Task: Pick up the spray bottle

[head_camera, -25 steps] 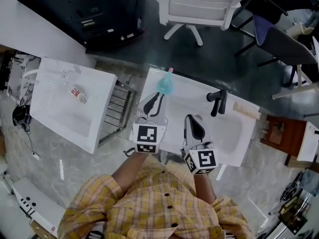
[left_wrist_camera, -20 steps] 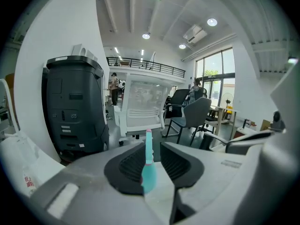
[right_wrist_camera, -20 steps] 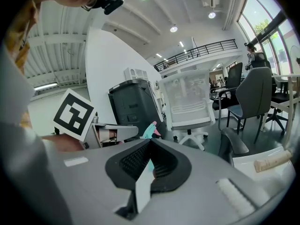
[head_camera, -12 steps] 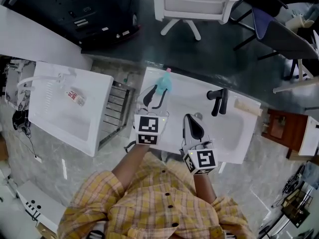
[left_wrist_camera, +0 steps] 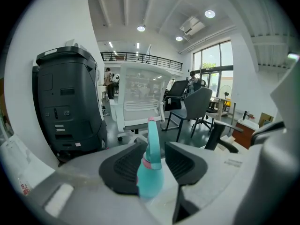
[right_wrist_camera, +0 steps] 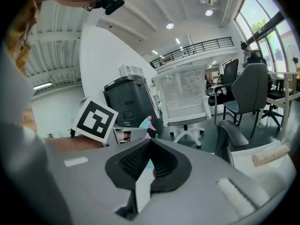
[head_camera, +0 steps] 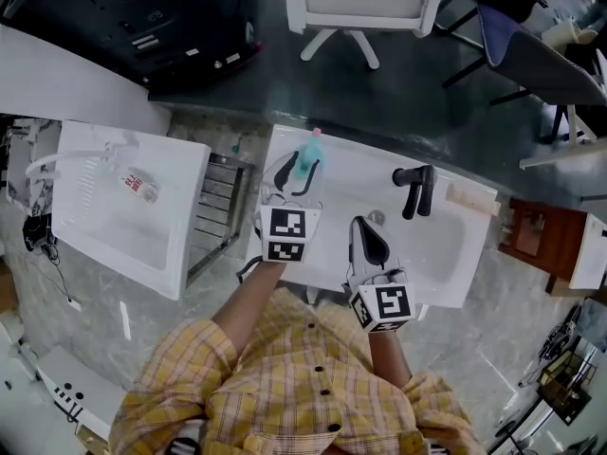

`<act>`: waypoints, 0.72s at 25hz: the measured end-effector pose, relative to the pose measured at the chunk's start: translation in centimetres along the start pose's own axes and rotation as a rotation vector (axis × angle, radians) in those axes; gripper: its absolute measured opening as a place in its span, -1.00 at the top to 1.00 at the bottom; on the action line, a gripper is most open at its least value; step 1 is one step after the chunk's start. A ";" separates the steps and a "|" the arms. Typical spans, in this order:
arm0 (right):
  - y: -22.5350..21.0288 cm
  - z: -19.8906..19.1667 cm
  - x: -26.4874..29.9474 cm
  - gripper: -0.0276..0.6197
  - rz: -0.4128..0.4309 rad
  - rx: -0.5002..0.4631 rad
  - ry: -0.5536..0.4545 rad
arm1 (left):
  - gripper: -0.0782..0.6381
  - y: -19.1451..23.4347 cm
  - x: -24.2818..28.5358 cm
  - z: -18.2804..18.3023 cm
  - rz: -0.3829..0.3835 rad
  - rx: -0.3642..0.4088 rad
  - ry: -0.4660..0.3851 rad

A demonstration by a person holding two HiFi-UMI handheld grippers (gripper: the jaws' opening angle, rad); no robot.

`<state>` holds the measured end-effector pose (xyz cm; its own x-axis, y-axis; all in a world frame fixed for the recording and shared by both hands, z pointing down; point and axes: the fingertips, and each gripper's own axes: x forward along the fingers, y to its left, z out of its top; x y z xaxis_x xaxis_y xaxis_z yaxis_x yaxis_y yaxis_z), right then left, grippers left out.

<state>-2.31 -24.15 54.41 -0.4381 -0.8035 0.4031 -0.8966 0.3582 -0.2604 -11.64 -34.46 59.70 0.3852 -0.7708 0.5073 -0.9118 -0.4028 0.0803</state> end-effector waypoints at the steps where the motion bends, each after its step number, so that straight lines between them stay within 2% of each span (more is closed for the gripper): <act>1: 0.0 -0.1 0.0 0.91 -0.001 0.001 0.002 | 0.36 0.0 0.1 -0.1 0.002 0.004 -0.003; 8: -0.4 -0.5 -0.1 0.91 -0.015 0.009 0.008 | 0.36 0.3 0.9 -0.6 0.018 0.018 -0.005; 12: -0.7 -0.9 -0.3 0.91 -0.029 0.008 0.021 | 0.51 0.5 0.8 -0.5 0.034 0.028 -0.023; 18: -0.8 -0.8 -0.7 0.91 -0.039 0.008 0.018 | 0.52 0.4 0.7 -0.3 0.042 0.038 -0.033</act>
<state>-1.29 -23.47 55.08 -0.4036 -0.8081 0.4290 -0.9127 0.3227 -0.2507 -11.81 -34.98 60.34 0.3520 -0.8029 0.4811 -0.9213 -0.3878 0.0268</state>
